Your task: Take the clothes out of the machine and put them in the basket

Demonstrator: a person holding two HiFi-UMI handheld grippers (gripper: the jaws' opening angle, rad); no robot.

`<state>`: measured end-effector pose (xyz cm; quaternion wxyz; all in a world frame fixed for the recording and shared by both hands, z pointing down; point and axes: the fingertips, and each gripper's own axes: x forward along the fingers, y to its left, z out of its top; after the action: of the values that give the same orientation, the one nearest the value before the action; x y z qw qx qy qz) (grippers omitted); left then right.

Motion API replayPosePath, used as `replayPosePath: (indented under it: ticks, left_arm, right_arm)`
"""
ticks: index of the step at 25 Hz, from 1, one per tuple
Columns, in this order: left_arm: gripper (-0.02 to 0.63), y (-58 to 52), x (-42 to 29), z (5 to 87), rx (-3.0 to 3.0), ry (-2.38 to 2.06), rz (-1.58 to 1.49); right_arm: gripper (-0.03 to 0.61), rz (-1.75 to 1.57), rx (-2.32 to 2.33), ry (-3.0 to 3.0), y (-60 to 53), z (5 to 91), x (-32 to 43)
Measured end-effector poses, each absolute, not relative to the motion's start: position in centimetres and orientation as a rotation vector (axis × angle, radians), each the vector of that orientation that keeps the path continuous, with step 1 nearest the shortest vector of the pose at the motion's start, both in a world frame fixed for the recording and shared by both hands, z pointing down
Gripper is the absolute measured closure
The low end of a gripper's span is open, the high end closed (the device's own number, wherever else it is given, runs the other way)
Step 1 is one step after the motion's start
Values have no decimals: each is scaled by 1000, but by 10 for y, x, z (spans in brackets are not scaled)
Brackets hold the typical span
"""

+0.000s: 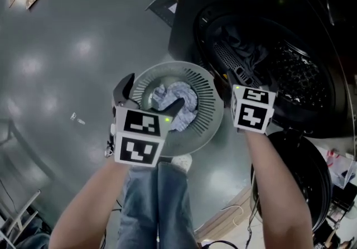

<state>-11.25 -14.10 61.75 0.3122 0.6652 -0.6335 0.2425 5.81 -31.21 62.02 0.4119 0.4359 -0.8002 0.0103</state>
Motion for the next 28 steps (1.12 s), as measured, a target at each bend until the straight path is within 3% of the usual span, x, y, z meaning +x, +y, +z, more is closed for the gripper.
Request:
replayPosePath:
  ticks: [7, 24, 25, 26, 27, 28]
  left_arm:
    - [55, -183, -107, 622, 1806, -1731, 650]
    - [57, -230, -123, 628, 1896, -1718, 677]
    - [57, -230, -125, 629, 1893, -1722, 674]
    - [57, -229, -127, 629, 1887, -1724, 671]
    - [57, -227, -127, 630, 1879, -1724, 668]
    - [57, -225, -127, 630, 1872, -1724, 664]
  right_arm:
    - [119, 426, 1414, -2022, -350, 637, 74]
    - [117, 834, 1509, -1778, -422, 706, 62]
    - [157, 810, 1469, -1753, -421, 706, 63]
    - [402, 770, 1423, -1732, -419, 707, 64]
    - [498, 733, 1388, -1727, -416, 708, 64]
    - [509, 700, 1373, -1737, -413, 708, 65]
